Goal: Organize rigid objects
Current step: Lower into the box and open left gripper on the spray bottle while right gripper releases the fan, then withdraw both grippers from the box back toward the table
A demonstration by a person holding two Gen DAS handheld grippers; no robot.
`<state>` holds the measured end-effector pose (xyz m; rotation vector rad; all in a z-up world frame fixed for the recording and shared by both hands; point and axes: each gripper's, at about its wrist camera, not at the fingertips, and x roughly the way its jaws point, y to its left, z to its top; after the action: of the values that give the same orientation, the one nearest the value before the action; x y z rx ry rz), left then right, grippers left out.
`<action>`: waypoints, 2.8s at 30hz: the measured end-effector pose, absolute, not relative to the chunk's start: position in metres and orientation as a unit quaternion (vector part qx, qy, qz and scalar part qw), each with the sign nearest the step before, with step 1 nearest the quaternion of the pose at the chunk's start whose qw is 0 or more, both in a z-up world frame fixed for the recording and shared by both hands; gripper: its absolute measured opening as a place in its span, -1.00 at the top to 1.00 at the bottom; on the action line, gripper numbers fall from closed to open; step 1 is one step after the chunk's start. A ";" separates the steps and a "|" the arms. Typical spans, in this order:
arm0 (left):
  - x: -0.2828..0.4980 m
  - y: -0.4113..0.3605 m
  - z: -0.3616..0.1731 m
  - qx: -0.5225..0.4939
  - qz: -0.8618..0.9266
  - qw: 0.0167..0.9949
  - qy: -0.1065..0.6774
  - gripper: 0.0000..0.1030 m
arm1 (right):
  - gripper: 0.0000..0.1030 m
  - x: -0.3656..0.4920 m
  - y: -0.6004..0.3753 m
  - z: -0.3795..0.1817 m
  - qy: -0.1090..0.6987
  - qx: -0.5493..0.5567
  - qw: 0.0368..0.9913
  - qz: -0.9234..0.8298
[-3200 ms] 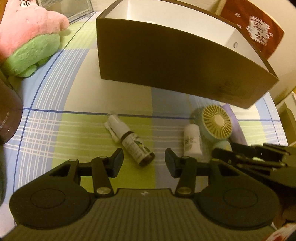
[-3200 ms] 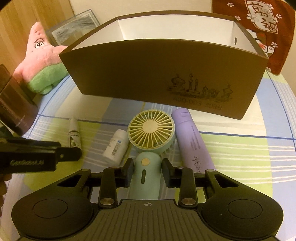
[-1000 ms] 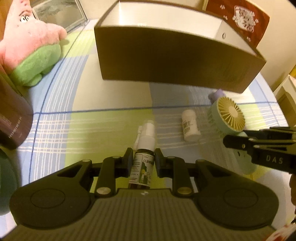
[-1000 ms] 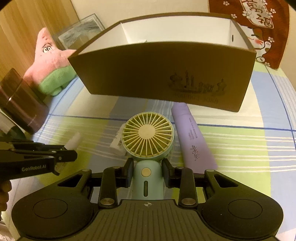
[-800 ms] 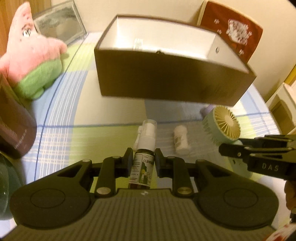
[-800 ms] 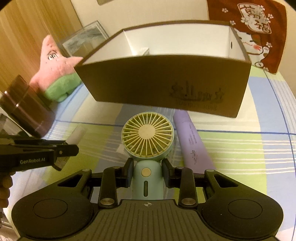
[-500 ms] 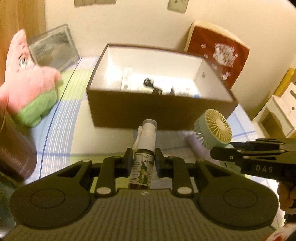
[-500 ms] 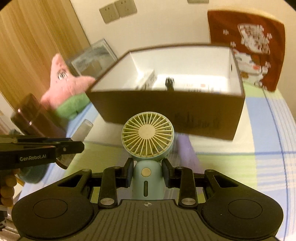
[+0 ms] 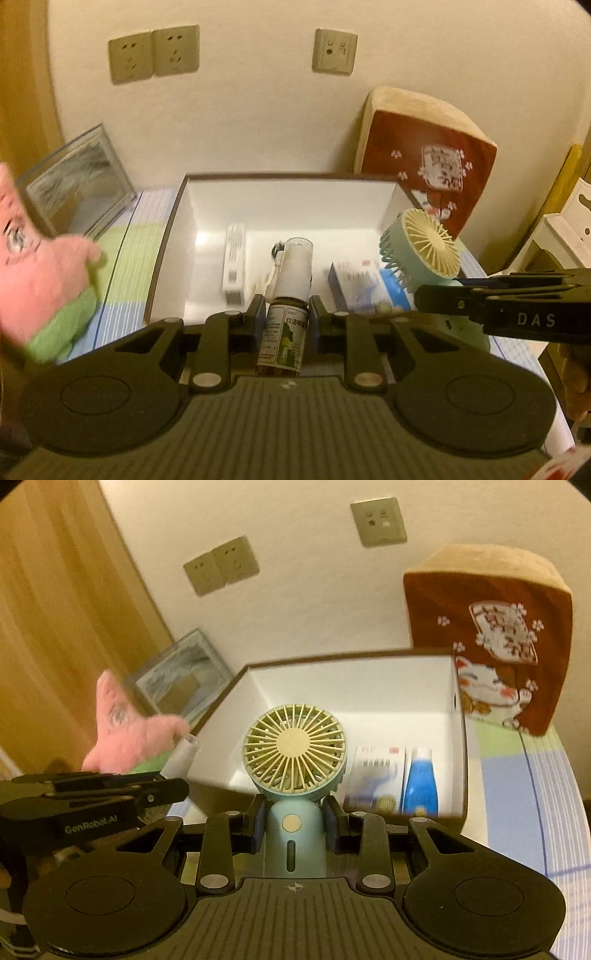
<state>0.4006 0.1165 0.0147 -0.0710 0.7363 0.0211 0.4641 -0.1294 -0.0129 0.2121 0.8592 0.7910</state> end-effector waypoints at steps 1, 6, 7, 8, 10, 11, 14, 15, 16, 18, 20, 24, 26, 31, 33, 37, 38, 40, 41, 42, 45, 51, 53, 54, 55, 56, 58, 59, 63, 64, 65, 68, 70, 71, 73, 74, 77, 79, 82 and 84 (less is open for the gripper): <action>0.409 0.117 0.016 -0.033 0.011 0.932 0.360 0.57 | 0.36 0.471 -0.128 -0.012 0.405 0.104 0.829 0.371; 0.451 0.120 0.017 -0.023 0.007 0.929 0.368 0.57 | 0.36 0.510 -0.118 -0.011 0.415 0.125 0.826 0.362; 0.460 0.121 0.016 -0.023 0.008 0.928 0.371 0.57 | 0.36 0.518 -0.115 -0.012 0.416 0.128 0.826 0.358; 0.468 0.123 0.015 -0.022 0.008 0.927 0.374 0.57 | 0.36 0.525 -0.113 -0.013 0.418 0.128 0.826 0.355; 0.484 0.123 0.011 -0.020 0.009 0.924 0.383 0.57 | 0.36 0.539 -0.108 -0.017 0.422 0.128 0.828 0.347; 0.491 0.124 0.008 -0.018 0.010 0.922 0.387 0.57 | 0.36 0.546 -0.106 -0.019 0.424 0.128 0.828 0.344; 0.512 0.126 -0.003 -0.013 0.013 0.916 0.401 0.57 | 0.36 0.565 -0.098 -0.027 0.433 0.128 0.828 0.333; 0.517 0.126 -0.007 -0.012 0.014 0.913 0.407 0.57 | 0.36 0.570 -0.095 -0.030 0.435 0.127 0.828 0.330; 0.522 0.127 -0.010 -0.011 0.015 0.911 0.412 0.57 | 0.36 0.576 -0.093 -0.033 0.438 0.125 0.829 0.325; 0.532 0.128 -0.018 -0.006 0.017 0.907 0.421 0.57 | 0.36 0.585 -0.088 -0.040 0.444 0.121 0.829 0.318; 0.542 0.129 -0.026 -0.003 0.019 0.903 0.430 0.57 | 0.36 0.594 -0.084 -0.049 0.453 0.118 0.828 0.309; 0.561 0.131 -0.042 -0.002 0.023 0.894 0.448 0.57 | 0.36 0.607 -0.076 -0.066 0.469 0.106 0.825 0.297; 0.569 0.132 -0.049 -0.007 0.023 0.889 0.457 0.57 | 0.36 0.612 -0.072 -0.074 0.478 0.105 0.823 0.289; 0.581 0.132 -0.061 -0.006 0.018 0.884 0.467 0.57 | 0.36 0.622 -0.067 -0.089 0.496 0.113 0.815 0.276; 0.583 0.132 -0.063 -0.008 0.015 0.885 0.466 0.57 | 0.36 0.625 -0.066 -0.092 0.499 0.117 0.815 0.271; 0.584 0.132 -0.064 -0.001 0.012 0.888 0.459 0.46 | 0.36 0.627 -0.068 -0.092 0.488 0.137 0.819 0.268; 0.584 0.132 -0.063 -0.001 0.012 0.888 0.460 0.45 | 0.35 0.627 -0.067 -0.091 0.482 0.141 0.821 0.272; 0.581 0.134 -0.060 0.000 0.010 0.889 0.457 0.42 | 0.29 0.627 -0.068 -0.086 0.477 0.136 0.824 0.273; 0.579 0.135 -0.058 0.000 0.009 0.891 0.455 0.39 | 0.21 0.626 -0.068 -0.083 0.475 0.131 0.826 0.274; 0.577 0.137 -0.055 -0.002 0.009 0.891 0.454 0.34 | 0.16 0.624 -0.069 -0.080 0.473 0.125 0.827 0.276; 0.567 0.143 -0.048 -0.008 0.008 0.893 0.451 0.30 | -0.04 0.615 -0.074 -0.073 0.462 0.113 0.832 0.284; 0.545 0.153 -0.033 -0.021 0.018 0.895 0.445 0.20 | -0.18 0.593 -0.083 -0.058 0.447 0.097 0.837 0.299; 0.536 0.155 -0.028 -0.025 0.022 0.896 0.443 0.18 | -0.21 0.586 -0.087 -0.053 0.441 0.091 0.841 0.301; 0.532 0.156 -0.026 -0.026 0.022 0.896 0.442 0.18 | -0.21 0.582 -0.089 -0.051 0.438 0.090 0.842 0.303; 0.528 0.156 -0.023 -0.028 0.023 0.896 0.442 0.18 | -0.22 0.578 -0.092 -0.048 0.435 0.090 0.843 0.305; 0.523 0.157 -0.021 -0.030 0.024 0.896 0.443 0.18 | -0.23 0.574 -0.094 -0.046 0.433 0.089 0.843 0.305; 0.513 0.157 -0.017 -0.030 0.027 0.896 0.442 0.18 | -0.24 0.565 -0.099 -0.042 0.429 0.086 0.845 0.308; 0.507 0.157 -0.014 -0.029 0.029 0.897 0.440 0.18 | -0.24 0.562 -0.100 -0.040 0.427 0.086 0.846 0.309; 0.485 0.153 -0.003 -0.034 0.033 0.901 0.431 0.18 | -0.25 0.543 -0.112 -0.031 0.417 0.091 0.848 0.314; 0.479 0.152 0.000 -0.038 0.033 0.902 0.430 0.18 | -0.25 0.538 -0.114 -0.029 0.415 0.093 0.849 0.314; 0.473 0.151 0.002 -0.041 0.033 0.902 0.428 0.18 | -0.25 0.534 -0.118 -0.028 0.414 0.095 0.849 0.314; 0.455 0.148 0.008 -0.050 0.033 0.903 0.425 0.18 | -0.25 0.520 -0.128 -0.023 0.411 0.100 0.850 0.314; 0.444 0.145 0.011 -0.054 0.031 0.902 0.426 0.18 | -0.25 0.510 -0.134 -0.021 0.409 0.104 0.850 0.315; 0.438 0.143 0.012 -0.055 0.028 0.903 0.426 0.18 | -0.25 0.505 -0.137 -0.020 0.409 0.106 0.849 0.316; 0.427 0.140 0.013 -0.053 0.025 0.902 0.427 0.18 | -0.25 0.495 -0.143 -0.018 0.409 0.111 0.848 0.318; 0.422 0.138 0.013 -0.054 0.025 0.903 0.426 0.18 | -0.25 0.489 -0.146 -0.017 0.409 0.112 0.848 0.318; 0.405 0.135 0.014 -0.060 0.023 0.903 0.426 0.18 | -0.25 0.474 -0.154 -0.017 0.410 0.114 0.847 0.318; 0.394 0.131 0.014 -0.064 0.018 0.902 0.426 0.18 | -0.25 0.465 -0.159 -0.017 0.413 0.115 0.845 0.319; 0.378 0.125 0.013 -0.063 0.014 0.903 0.426 0.18 | -0.25 0.453 -0.164 -0.018 0.418 0.115 0.843 0.319; 0.369 0.121 0.011 -0.063 0.013 0.901 0.429 0.18 | -0.25 0.445 -0.167 -0.020 0.420 0.113 0.842 0.320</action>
<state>0.3691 0.1214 0.0110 -0.1301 0.8870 0.0277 0.4450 -0.1671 -0.0199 0.2396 0.8865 0.6758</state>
